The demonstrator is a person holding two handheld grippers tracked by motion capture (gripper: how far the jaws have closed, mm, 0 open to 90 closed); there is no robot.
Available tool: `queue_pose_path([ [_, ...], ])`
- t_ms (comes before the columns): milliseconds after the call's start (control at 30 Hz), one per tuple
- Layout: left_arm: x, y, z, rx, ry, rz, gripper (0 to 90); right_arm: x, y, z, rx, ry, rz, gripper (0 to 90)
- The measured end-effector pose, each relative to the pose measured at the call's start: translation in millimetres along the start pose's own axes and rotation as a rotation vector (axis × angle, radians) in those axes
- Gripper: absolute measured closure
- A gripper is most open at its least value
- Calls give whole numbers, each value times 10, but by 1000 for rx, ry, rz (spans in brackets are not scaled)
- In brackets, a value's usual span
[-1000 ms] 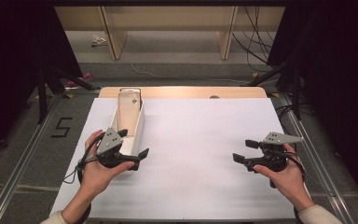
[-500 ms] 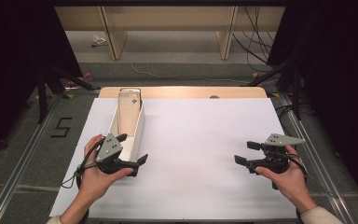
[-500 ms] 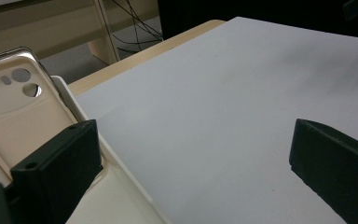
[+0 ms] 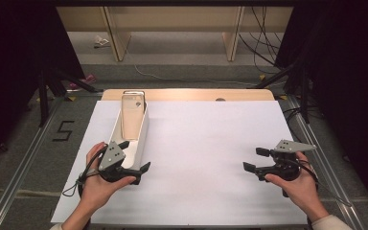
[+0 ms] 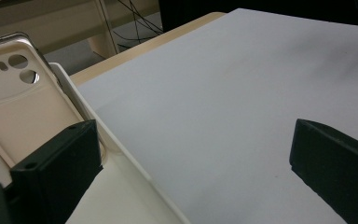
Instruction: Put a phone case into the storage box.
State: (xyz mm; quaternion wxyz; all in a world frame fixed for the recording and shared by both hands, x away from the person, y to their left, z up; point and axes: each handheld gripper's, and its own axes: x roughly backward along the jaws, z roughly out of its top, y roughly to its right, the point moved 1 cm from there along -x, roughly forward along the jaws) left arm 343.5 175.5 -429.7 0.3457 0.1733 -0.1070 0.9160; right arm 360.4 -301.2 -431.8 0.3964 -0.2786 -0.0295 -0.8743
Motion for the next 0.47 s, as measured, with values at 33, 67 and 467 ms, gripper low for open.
queue_pose_path([
  [33, -1, 4, 0, -2, 0, 0, 12, 1, 0, 0, 1, -1, -1, 165],
  [67, -1, 9, 0, -2, 1, 0, 13, 1, -1, 2, 2, 0, -1, 165],
  [467, -1, 32, 3, -11, 5, 13, 13, -23, -16, -3, 7, 1, 5, 165],
])
